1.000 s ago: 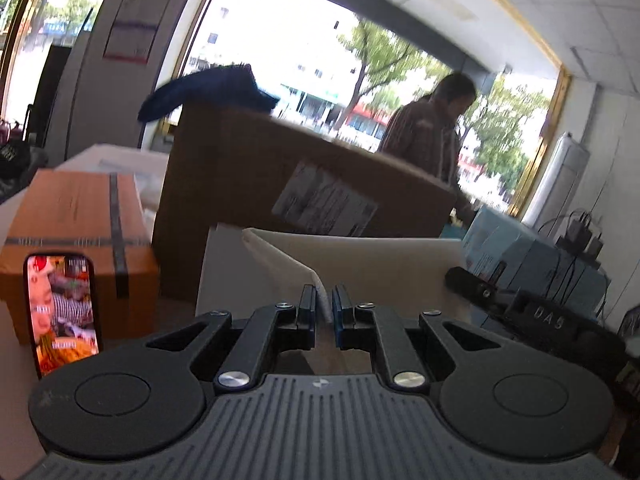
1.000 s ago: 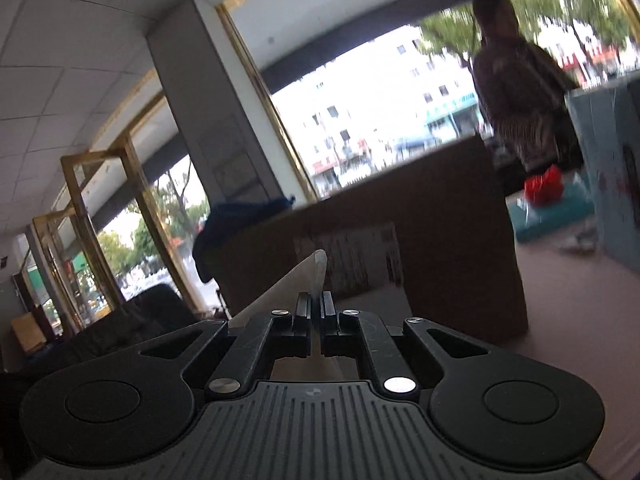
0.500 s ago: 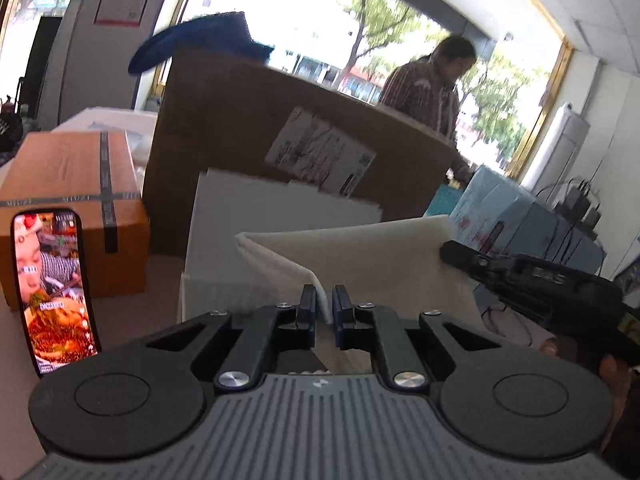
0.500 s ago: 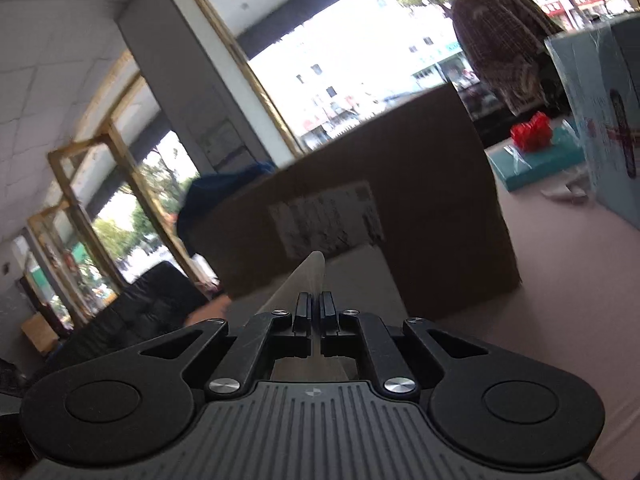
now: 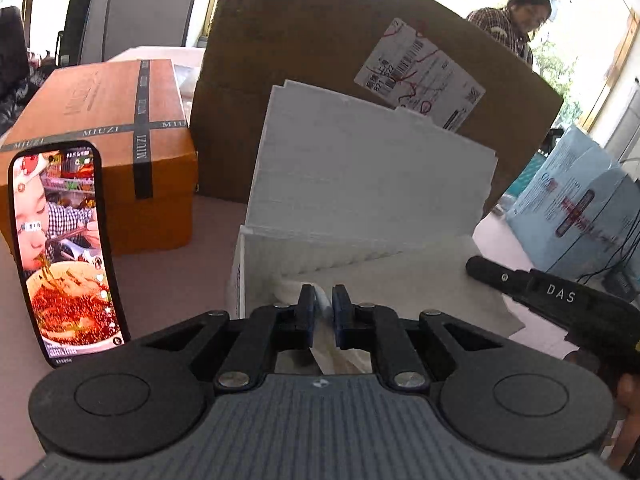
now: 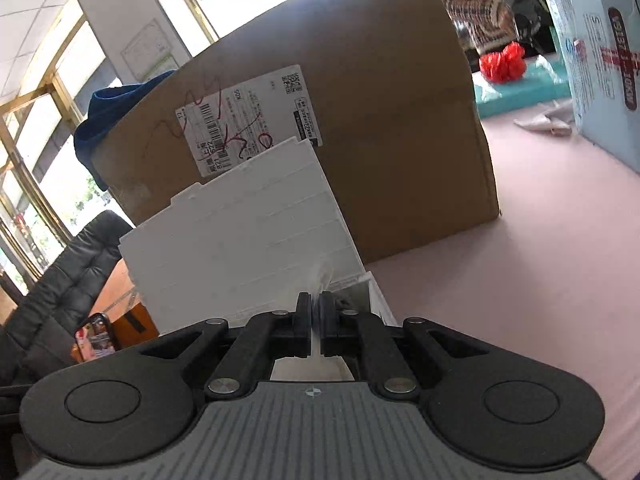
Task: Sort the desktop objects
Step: 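Open both grippers to release the white cloth in the box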
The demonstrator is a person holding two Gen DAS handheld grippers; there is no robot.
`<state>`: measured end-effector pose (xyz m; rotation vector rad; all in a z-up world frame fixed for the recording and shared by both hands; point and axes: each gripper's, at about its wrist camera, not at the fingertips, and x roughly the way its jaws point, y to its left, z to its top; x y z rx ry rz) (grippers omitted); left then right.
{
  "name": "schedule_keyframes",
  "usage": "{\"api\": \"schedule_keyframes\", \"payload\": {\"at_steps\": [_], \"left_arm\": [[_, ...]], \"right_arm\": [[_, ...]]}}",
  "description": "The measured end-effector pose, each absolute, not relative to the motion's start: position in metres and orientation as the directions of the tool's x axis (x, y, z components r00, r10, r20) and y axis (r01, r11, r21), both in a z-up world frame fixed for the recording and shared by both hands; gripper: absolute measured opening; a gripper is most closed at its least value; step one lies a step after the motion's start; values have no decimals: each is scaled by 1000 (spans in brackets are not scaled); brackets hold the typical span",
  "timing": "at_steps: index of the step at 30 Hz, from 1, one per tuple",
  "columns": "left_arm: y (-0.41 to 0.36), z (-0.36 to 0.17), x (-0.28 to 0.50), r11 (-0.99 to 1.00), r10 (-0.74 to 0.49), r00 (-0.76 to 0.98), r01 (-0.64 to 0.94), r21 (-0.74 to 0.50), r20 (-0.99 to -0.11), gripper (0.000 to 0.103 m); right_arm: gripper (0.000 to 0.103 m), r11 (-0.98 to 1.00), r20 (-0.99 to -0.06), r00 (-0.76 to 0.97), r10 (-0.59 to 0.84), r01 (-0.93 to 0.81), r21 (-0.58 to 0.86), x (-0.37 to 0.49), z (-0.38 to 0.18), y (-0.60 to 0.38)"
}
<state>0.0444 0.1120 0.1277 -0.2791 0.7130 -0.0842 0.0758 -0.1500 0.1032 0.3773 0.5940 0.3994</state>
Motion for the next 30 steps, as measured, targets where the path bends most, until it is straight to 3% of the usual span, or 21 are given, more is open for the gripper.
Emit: {"api": "schedule_keyframes", "payload": {"at_steps": [9,10,12,13,17,22,24,25,30], "left_arm": [[110,116,56,976,-103,753,-49,-212,-650,9],[111,117,55,975,-106,756,-49,-217,-646,9],[114,122,53,973,-111,769,-45,-226,-630,13],[116,126,51,972,-116,778,-38,-230,-618,20],[119,140,42,967,-160,807,13,-253,-568,65],[122,158,31,966,-200,840,84,-244,-505,71],[129,166,27,961,-206,854,85,-264,-478,72],[134,170,25,957,-211,860,84,-279,-464,72],[157,184,19,929,-230,881,72,-364,-414,72]], "right_arm": [[9,909,-517,752,408,-285,303,80,93,-130],[12,906,-515,749,417,-294,306,80,95,-132],[33,891,-508,737,447,-320,321,80,99,-135],[40,883,-503,729,463,-334,329,80,101,-137],[48,879,-487,734,474,-365,307,73,112,-141],[44,827,-505,655,562,-461,324,66,122,-136],[26,792,-572,554,605,-497,356,73,120,-126],[11,775,-623,484,615,-516,364,78,118,-117],[10,819,-803,366,470,-520,242,102,113,-71]]}}
